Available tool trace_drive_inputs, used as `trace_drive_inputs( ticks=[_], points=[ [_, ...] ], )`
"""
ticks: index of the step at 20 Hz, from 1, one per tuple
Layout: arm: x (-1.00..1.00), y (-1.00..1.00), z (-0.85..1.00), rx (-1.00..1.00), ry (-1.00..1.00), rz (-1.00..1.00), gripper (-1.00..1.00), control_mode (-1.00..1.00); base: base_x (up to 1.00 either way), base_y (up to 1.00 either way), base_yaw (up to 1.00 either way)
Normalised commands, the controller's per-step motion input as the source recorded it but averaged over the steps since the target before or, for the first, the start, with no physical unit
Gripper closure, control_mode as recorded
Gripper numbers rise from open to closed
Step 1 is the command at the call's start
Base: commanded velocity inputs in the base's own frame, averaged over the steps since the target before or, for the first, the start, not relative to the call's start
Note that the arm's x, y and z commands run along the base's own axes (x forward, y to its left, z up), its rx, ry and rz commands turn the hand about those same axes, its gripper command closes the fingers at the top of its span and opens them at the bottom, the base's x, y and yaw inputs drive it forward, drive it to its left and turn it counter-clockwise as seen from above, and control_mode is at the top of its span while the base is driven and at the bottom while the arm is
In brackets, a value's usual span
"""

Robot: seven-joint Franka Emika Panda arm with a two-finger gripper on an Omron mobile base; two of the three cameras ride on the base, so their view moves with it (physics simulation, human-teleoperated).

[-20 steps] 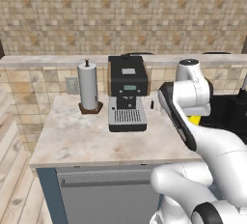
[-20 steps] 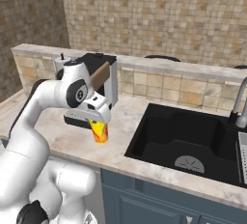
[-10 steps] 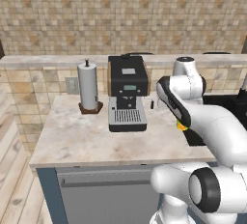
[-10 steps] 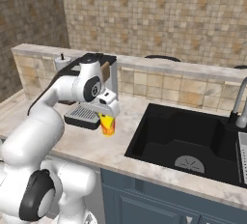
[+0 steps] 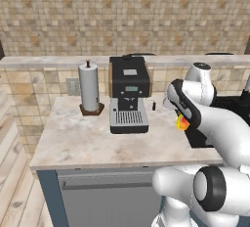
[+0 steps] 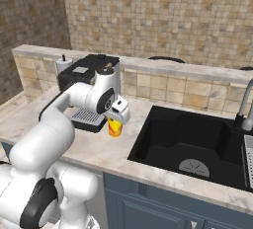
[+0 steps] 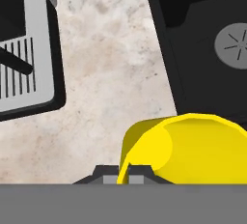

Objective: Pick the cup and bowl from the counter and place them on the counter next to the sink.

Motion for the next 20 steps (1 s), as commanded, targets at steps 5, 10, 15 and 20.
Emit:
trace_drive_inputs(
  ticks=[5, 10, 15, 20],
  points=[
    [0.00, 0.00, -0.13, -0.04, -0.01, 0.00, 1.00, -1.00, 0.00, 0.00, 0.00],
    [0.01, 0.00, -0.23, -0.04, 0.00, 0.00, 1.00, -1.00, 0.00, 0.00, 0.00],
    [0.06, 0.00, -0.20, 0.00, 0.00, 0.00, 1.00, -1.00, 0.00, 0.00, 0.00],
    [0.07, 0.00, -0.23, 0.00, 0.00, 0.00, 1.00, -1.00, 0.00, 0.00, 0.00]
  ],
)
